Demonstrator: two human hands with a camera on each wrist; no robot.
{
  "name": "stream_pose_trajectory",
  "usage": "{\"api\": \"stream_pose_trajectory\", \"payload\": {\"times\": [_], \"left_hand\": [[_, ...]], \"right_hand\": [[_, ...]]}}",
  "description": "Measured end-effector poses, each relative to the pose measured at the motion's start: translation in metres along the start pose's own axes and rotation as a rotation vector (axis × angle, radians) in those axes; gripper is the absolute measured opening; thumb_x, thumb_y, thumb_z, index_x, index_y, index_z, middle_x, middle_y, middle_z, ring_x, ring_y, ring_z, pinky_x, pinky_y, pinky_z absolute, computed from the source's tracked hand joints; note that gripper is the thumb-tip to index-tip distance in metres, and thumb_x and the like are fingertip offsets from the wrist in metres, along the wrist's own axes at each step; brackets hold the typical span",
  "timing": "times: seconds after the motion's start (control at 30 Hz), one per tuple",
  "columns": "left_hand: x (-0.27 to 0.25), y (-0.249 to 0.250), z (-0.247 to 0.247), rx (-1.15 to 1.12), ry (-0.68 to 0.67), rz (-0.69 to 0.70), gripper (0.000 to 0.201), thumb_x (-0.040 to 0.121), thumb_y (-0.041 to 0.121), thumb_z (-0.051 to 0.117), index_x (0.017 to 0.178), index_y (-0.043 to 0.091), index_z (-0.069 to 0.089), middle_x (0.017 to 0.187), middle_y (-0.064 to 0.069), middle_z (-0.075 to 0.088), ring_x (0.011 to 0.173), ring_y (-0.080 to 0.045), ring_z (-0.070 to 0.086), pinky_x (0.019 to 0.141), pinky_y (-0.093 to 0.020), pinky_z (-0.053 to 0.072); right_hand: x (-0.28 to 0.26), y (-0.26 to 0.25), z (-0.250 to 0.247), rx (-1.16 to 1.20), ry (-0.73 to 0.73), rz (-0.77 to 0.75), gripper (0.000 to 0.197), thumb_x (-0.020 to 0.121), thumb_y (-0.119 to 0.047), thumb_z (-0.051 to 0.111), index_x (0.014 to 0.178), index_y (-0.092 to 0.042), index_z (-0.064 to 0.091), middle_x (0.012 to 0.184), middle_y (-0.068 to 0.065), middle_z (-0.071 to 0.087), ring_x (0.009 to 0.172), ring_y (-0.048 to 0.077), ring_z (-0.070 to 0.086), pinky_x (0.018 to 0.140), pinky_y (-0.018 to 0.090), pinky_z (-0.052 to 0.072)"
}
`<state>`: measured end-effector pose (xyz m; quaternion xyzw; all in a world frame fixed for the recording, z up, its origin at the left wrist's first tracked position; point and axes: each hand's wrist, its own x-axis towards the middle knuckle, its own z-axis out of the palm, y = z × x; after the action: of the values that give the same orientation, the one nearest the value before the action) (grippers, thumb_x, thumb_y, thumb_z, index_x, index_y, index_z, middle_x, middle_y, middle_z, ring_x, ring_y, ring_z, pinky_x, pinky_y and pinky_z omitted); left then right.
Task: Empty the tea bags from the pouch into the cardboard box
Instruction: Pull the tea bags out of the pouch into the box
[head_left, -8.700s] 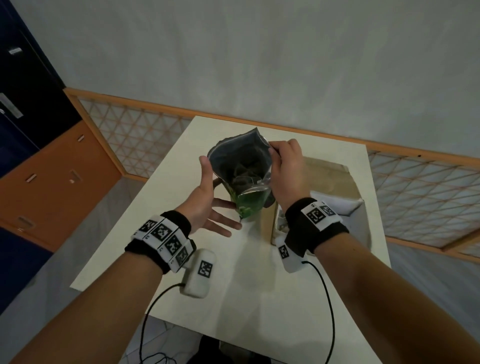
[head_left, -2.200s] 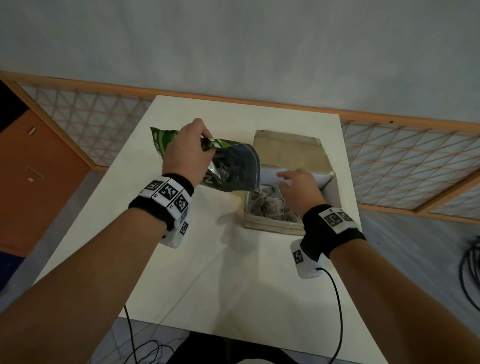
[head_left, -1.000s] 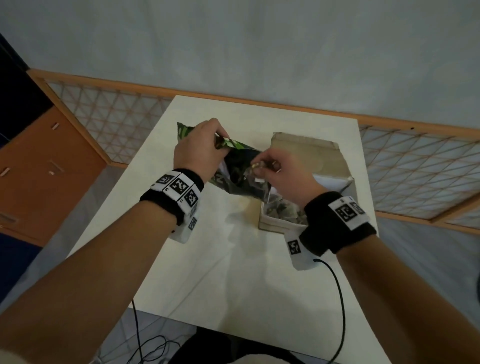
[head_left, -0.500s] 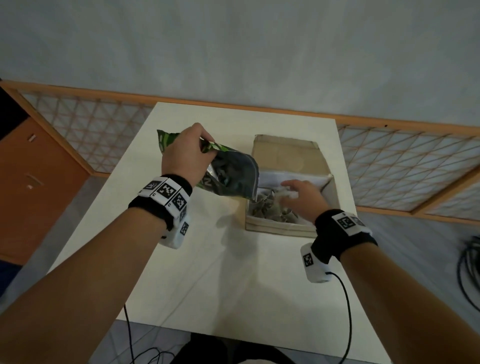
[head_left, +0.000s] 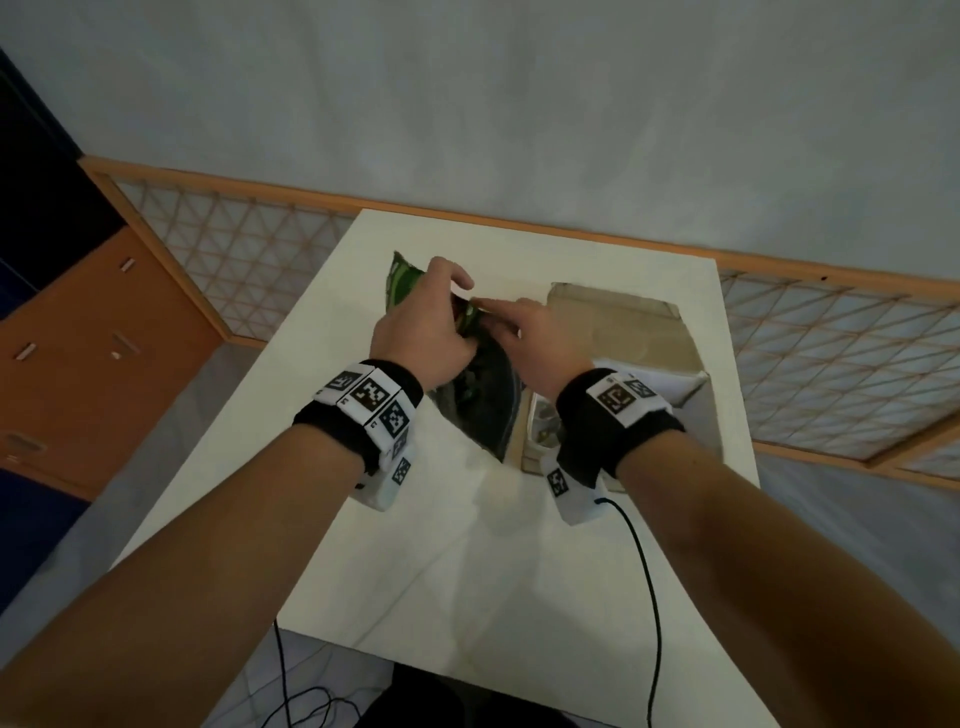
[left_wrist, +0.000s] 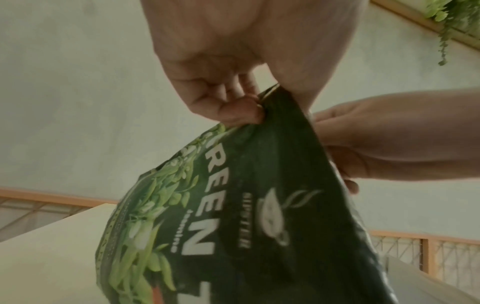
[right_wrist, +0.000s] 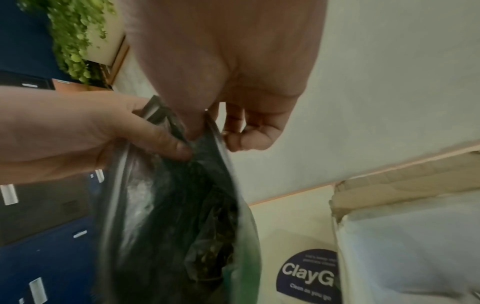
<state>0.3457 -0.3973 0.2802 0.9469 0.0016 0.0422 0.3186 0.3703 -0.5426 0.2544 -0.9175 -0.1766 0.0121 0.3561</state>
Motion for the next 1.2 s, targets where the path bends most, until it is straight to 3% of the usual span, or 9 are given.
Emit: {"api": "stream_pose_trajectory", "payload": {"times": [0.13, 0.33, 0.47, 0.57, 0.67, 0.77, 0.93, 1.1, 1.2], "left_hand": [[-0.007, -0.008, -0.006, 0.034, -0.082, 0.003, 0.078, 0.077, -0.005, 0.063, 0.141, 0.026, 0.029, 0.143, -0.008, 0.041, 0.093, -0.034, 0.062, 0.074, -0.04, 0.05], [-0.007, -0.03, -0.022, 0.011, 0.108, -0.028, 0.056, 0.083, 0.003, 0.063, 0.131, 0.02, 0.041, 0.121, -0.01, 0.049, 0.08, -0.03, 0.056, 0.062, -0.033, 0.04], [-0.016, -0.036, -0.014, -0.072, 0.107, -0.084, 0.043, 0.093, 0.041, 0.06, 0.128, 0.021, 0.045, 0.123, -0.007, 0.053, 0.095, -0.03, 0.063, 0.076, -0.039, 0.053], [-0.026, -0.047, -0.005, -0.287, 0.052, -0.232, 0.079, 0.076, 0.09, 0.034, 0.122, 0.027, 0.045, 0.124, -0.004, 0.055, 0.096, -0.028, 0.066, 0.074, -0.05, 0.062], [-0.03, -0.058, 0.006, -0.535, -0.079, -0.439, 0.118, 0.052, 0.106, 0.02, 0.137, 0.027, 0.043, 0.139, -0.003, 0.053, 0.1, -0.028, 0.066, 0.06, -0.046, 0.064], [-0.035, -0.057, 0.014, -0.777, -0.329, -0.619, 0.11, 0.067, 0.097, 0.011, 0.149, 0.03, 0.04, 0.136, -0.005, 0.059, 0.107, -0.038, 0.066, 0.07, -0.05, 0.063], [-0.034, -0.054, 0.025, -1.255, -0.58, -0.646, 0.107, 0.069, 0.097, 0.007, 0.133, 0.03, 0.061, 0.128, -0.015, 0.069, 0.117, -0.042, 0.064, 0.095, -0.066, 0.051], [-0.026, -0.029, 0.034, -1.532, -0.54, -0.537, 0.08, 0.089, 0.082, 0.024, 0.122, 0.025, 0.068, 0.122, -0.011, 0.072, 0.108, -0.029, 0.071, 0.09, -0.048, 0.058], [-0.016, -0.023, 0.036, -1.591, -0.509, -0.444, 0.069, 0.095, 0.071, 0.036, 0.13, 0.02, 0.066, 0.135, -0.012, 0.065, 0.124, -0.029, 0.062, 0.11, -0.048, 0.045]], "right_hand": [[0.013, -0.008, -0.003, -0.088, 0.037, -0.041, 0.034, 0.1, -0.022, 0.039, 0.127, -0.023, 0.059, 0.091, 0.004, 0.049, 0.09, 0.028, 0.057, 0.083, 0.042, 0.049], [0.012, -0.004, 0.003, -0.142, 0.163, -0.062, 0.033, 0.097, -0.022, 0.043, 0.126, -0.027, 0.058, 0.107, 0.006, 0.053, 0.089, 0.028, 0.06, 0.075, 0.044, 0.054], [0.014, -0.02, 0.008, -0.06, 0.102, -0.117, 0.042, 0.098, -0.036, 0.041, 0.139, -0.044, 0.037, 0.111, 0.001, 0.053, 0.094, 0.022, 0.058, 0.079, 0.042, 0.053], [0.015, -0.028, 0.01, -0.031, 0.042, -0.153, 0.048, 0.1, -0.025, 0.031, 0.142, -0.05, 0.026, 0.101, 0.004, 0.052, 0.087, 0.025, 0.058, 0.079, 0.044, 0.053], [0.016, -0.031, 0.012, 0.008, 0.047, -0.167, 0.046, 0.1, -0.023, 0.028, 0.141, -0.046, 0.032, 0.101, 0.006, 0.051, 0.088, 0.027, 0.058, 0.08, 0.046, 0.052], [0.012, -0.035, 0.012, 0.073, 0.065, -0.15, 0.043, 0.102, -0.02, 0.026, 0.137, -0.042, 0.038, 0.108, 0.006, 0.052, 0.098, 0.025, 0.057, 0.088, 0.042, 0.051], [-0.003, -0.037, 0.008, 0.13, 0.14, -0.163, 0.044, 0.102, -0.013, 0.026, 0.135, -0.037, 0.044, 0.119, 0.002, 0.056, 0.109, 0.017, 0.056, 0.094, 0.031, 0.049], [-0.02, -0.031, -0.008, 0.128, 0.159, -0.183, 0.048, 0.1, -0.007, 0.027, 0.136, -0.034, 0.045, 0.12, 0.003, 0.057, 0.108, 0.018, 0.056, 0.087, 0.039, 0.053], [-0.028, -0.032, -0.025, 0.031, 0.163, -0.244, 0.051, 0.099, -0.008, 0.031, 0.138, -0.038, 0.042, 0.118, -0.008, 0.061, 0.102, 0.023, 0.052, 0.087, 0.041, 0.05]]}}
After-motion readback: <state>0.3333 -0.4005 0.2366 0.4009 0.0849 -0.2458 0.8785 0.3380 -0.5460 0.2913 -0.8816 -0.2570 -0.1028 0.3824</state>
